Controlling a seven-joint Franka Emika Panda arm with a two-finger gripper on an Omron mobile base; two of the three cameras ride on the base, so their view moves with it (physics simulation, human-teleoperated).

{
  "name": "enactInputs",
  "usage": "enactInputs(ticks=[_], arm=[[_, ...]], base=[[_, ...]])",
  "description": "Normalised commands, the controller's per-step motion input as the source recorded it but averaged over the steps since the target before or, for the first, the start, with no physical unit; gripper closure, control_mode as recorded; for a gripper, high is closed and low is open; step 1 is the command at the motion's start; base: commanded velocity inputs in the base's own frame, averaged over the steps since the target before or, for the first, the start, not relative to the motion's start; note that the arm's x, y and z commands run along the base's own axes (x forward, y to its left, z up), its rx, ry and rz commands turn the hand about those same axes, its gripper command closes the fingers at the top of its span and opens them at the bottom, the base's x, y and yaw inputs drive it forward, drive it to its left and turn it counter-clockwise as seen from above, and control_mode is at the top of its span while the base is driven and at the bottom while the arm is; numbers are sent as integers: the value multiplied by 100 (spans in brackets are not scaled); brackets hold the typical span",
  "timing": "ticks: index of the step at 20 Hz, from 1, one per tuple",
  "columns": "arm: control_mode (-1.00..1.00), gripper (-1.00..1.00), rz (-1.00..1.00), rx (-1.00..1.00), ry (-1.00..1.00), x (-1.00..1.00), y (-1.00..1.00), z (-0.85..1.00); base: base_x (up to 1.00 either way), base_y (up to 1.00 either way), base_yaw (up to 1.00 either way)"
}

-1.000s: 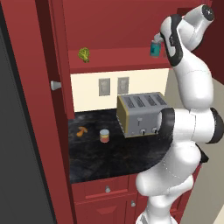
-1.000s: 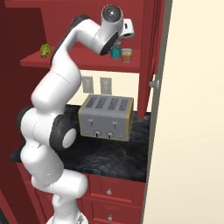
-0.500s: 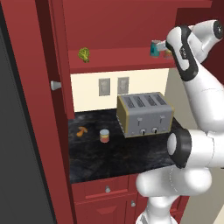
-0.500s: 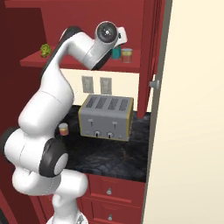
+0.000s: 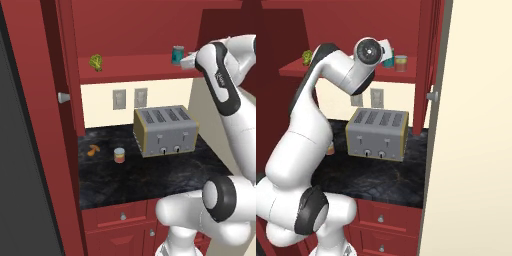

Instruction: Pick the cans from the counter and place them in their designated side in the cabinet.

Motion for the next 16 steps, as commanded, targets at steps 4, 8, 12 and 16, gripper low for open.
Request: enactInputs(ticks=[4, 8, 12, 16], arm=[[-100, -100, 0, 2, 5, -45, 26, 0], [-100, -100, 0, 5, 7, -35, 26, 0], [-100, -100, 0, 7, 7, -41, 11, -1], [-100, -100, 0, 4, 6, -49, 8, -9]], base=[[0, 0, 0], [0, 0, 0], [0, 0, 0], [0, 0, 0]])
